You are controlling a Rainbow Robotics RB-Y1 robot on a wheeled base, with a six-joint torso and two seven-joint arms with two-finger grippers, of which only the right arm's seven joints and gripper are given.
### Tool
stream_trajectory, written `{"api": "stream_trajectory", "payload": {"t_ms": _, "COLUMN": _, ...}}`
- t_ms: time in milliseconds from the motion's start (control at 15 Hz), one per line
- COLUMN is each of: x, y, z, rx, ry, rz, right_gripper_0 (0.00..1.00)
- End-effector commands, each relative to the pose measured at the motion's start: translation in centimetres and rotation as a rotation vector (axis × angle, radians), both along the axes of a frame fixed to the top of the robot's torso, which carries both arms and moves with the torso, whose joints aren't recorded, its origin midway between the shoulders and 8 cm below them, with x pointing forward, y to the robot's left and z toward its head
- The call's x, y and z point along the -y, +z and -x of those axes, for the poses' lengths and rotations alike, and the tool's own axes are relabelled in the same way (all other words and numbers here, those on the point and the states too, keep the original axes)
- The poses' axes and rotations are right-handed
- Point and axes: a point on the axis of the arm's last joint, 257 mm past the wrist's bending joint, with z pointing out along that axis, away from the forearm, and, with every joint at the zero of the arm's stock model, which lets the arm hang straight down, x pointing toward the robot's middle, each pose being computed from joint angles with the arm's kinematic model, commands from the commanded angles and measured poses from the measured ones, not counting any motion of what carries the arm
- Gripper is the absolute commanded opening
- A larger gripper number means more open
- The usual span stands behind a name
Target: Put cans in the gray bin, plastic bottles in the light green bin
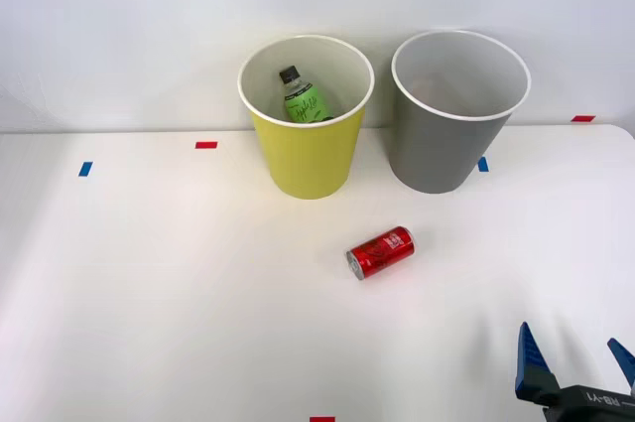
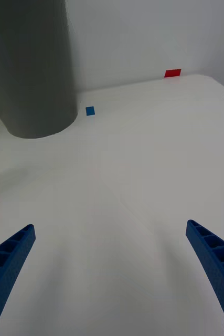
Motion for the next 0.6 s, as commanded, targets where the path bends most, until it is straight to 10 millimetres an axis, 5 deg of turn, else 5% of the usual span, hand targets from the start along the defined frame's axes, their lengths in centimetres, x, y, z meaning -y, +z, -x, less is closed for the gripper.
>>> {"api": "stream_trajectory", "payload": {"t_ms": 67, "x": -1.6, "y": 0.9, "z": -1.2, "rx": -0.011, "ry": 0.042, "rz": -0.116, "right_gripper_0": 1.00}}
{"api": "stream_trajectory", "payload": {"t_ms": 333, "x": -1.5, "y": 1.4, "z": -0.3, "rx": -0.221, "ry": 0.000, "rz": -0.087, "right_gripper_0": 1.00}}
{"api": "stream_trajectory", "payload": {"t_ms": 467, "x": -0.7, "y": -1.7, "z": 1.9, "rx": -0.387, "ry": -0.072, "rz": -0.077, "right_gripper_0": 1.00}}
{"api": "stream_trajectory", "payload": {"t_ms": 600, "x": -0.8, "y": -1.8, "z": 1.4, "rx": -0.407, "ry": -0.087, "rz": -0.108, "right_gripper_0": 1.00}}
